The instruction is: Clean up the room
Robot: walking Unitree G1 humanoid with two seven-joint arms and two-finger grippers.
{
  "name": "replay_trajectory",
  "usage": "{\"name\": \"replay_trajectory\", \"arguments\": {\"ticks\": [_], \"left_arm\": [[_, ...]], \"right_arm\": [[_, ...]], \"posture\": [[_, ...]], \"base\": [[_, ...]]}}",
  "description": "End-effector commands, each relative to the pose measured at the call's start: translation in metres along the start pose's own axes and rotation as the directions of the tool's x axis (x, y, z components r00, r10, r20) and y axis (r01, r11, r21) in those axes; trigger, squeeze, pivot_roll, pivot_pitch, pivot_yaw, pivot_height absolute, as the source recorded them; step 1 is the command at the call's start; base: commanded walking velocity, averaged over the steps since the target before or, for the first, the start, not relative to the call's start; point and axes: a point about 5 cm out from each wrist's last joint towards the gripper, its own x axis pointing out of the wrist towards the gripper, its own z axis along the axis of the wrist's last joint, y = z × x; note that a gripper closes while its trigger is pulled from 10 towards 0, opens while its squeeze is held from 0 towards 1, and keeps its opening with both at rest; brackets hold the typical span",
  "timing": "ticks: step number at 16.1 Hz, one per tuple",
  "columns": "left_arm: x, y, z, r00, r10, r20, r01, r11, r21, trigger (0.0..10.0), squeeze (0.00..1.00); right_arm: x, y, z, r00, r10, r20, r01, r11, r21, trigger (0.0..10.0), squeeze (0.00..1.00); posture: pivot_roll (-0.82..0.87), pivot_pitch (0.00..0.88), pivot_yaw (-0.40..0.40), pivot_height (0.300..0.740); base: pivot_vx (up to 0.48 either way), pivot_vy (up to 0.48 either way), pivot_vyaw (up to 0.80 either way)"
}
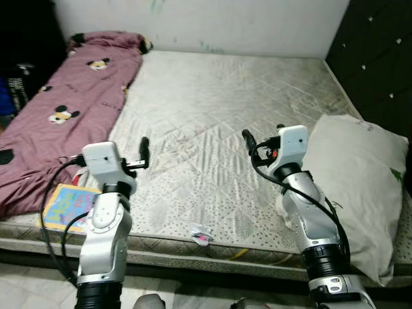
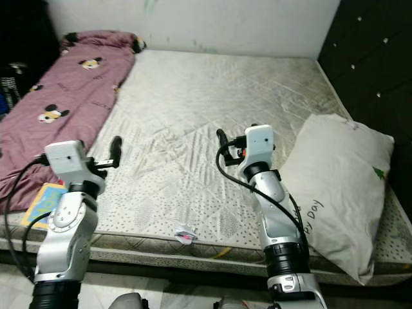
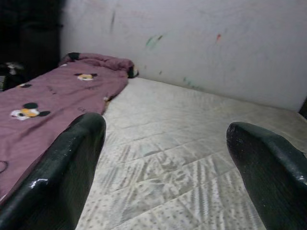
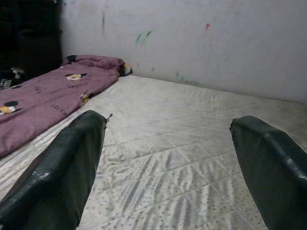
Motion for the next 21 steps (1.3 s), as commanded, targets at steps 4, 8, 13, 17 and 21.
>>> {"name": "replay_trajectory", "arguments": {"ticks": [4,8,13,17,21], "left_arm": [[-0.007,0.004,0.001,1.000,0.027,-0.010,-0.027,1.000,0.005,10.0,0.00],[-0.021,-0.001,-0.010,0.998,0.007,-0.065,-0.008,1.000,-0.008,10.0,0.00],[-0.029,0.011,-0.016,0.995,0.035,-0.098,-0.033,0.999,0.024,10.0,0.00],[-0.029,0.012,-0.016,0.995,0.046,-0.091,-0.041,0.998,0.053,10.0,0.00],[-0.040,0.023,-0.023,0.992,0.082,-0.094,-0.074,0.993,0.091,10.0,0.00]], "right_arm": [[-0.002,0.013,-0.004,0.999,0.046,-0.015,-0.046,0.999,0.014,10.0,0.00],[-0.009,0.012,-0.017,0.998,0.011,-0.060,-0.008,0.999,0.051,10.0,0.00],[-0.017,0.007,-0.018,0.998,0.003,-0.068,-0.001,0.999,0.036,10.0,0.00],[-0.019,0.006,-0.016,0.997,0.009,-0.071,-0.004,0.998,0.066,10.0,0.00],[-0.026,0.007,-0.017,0.997,0.013,-0.074,-0.008,0.997,0.072,10.0,0.00]], "posture": [[0.03,0.000,-0.009,0.740],[0.04,0.000,-0.007,0.740],[0.02,0.000,-0.009,0.740],[0.02,0.000,-0.016,0.740],[0.02,0.000,-0.022,0.740]], "base": [[0.000,0.000,0.00],[0.000,0.000,-0.50],[0.000,0.000,0.00],[0.000,0.000,0.00],[0.000,0.000,0.00]]}}
